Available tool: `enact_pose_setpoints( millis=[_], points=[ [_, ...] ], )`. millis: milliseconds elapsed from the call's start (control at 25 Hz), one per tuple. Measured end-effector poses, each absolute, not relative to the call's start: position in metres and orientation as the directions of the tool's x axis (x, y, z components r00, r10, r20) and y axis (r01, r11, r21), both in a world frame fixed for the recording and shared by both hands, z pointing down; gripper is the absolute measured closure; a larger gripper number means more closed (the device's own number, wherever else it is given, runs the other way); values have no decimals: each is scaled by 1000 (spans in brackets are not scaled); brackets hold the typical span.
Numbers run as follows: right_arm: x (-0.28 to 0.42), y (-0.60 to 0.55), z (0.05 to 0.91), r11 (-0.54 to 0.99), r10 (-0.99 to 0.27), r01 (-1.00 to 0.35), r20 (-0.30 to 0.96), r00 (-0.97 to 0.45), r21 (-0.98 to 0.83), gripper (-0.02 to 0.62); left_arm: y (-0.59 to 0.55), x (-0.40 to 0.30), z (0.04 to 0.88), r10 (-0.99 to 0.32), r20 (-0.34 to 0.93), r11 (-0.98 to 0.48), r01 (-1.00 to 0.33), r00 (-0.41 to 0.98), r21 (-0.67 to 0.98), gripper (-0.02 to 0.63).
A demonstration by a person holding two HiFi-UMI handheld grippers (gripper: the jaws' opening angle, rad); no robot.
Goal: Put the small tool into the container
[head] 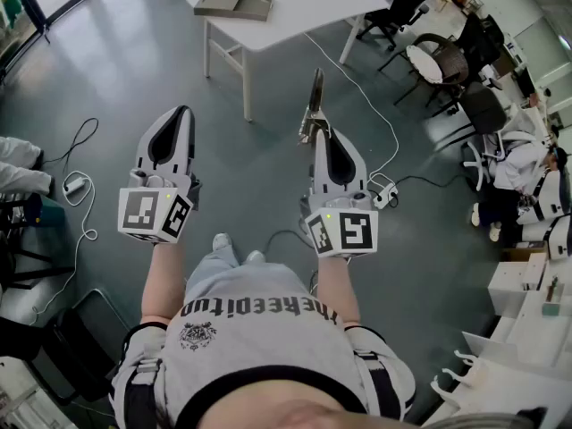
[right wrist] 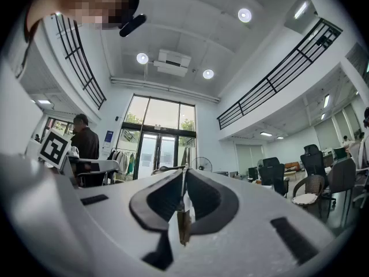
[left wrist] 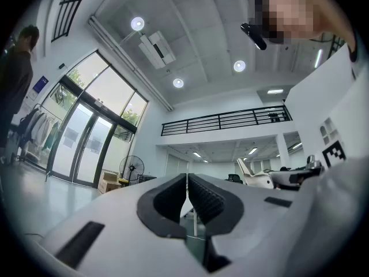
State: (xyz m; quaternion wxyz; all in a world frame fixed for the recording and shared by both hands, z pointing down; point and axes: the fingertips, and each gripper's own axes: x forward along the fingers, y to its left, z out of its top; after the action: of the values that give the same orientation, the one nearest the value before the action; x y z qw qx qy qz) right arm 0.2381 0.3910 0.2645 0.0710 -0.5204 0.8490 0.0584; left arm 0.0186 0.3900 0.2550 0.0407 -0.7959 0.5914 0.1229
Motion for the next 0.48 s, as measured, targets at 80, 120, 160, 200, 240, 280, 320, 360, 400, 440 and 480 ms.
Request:
enact_pose_setpoints(
  millis=[80, 120, 160, 200, 240, 280, 320, 360, 400, 440, 480],
  points=[
    [239, 390, 263, 447, -878, -894, -179, -444, 24, 572, 389, 19, 252, -934, -232, -300, -949, 272, 95, 594],
    [239, 390, 263, 446, -879, -895, -178, -442, 23, 572, 388, 19, 251, -934, -231, -303, -948, 274, 99, 594],
    [238, 389, 263, 444, -880, -896, -176, -441, 22, 572, 387, 18, 251, -932, -233, -306, -947, 276, 100, 594],
    [237, 388, 263, 443, -881, -896, -174, -440, 22, 572, 387, 17, 251, -933, -229, -306, -947, 277, 100, 594],
    [236, 388, 264, 442, -882, -897, -173, -439, 23, 572, 386, 16, 251, -936, -217, -304, -947, 277, 102, 594],
    [233, 387, 264, 441, -882, -897, -173, -438, 24, 572, 385, 15, 252, -938, -208, -303, -947, 277, 104, 594],
    [231, 386, 265, 439, -883, -898, -173, -437, 26, 572, 383, 13, 253, -938, -207, -306, -946, 280, 106, 594],
    [229, 385, 265, 438, -883, -899, -173, -435, 27, 572, 381, 11, 254, -934, -216, -312, -944, 285, 106, 594],
    [228, 384, 265, 436, -884, -900, -173, -434, 29, 572, 380, 9, 256, -929, -229, -320, -942, 291, 104, 594],
    [226, 384, 265, 434, -885, -901, -173, -432, 30, 572, 378, 8, 256, -926, -235, -326, -940, 295, 103, 594],
    [226, 383, 265, 431, -886, -902, -172, -430, 30, 572, 377, 7, 256, -927, -230, -327, -939, 297, 104, 594]
  ],
)
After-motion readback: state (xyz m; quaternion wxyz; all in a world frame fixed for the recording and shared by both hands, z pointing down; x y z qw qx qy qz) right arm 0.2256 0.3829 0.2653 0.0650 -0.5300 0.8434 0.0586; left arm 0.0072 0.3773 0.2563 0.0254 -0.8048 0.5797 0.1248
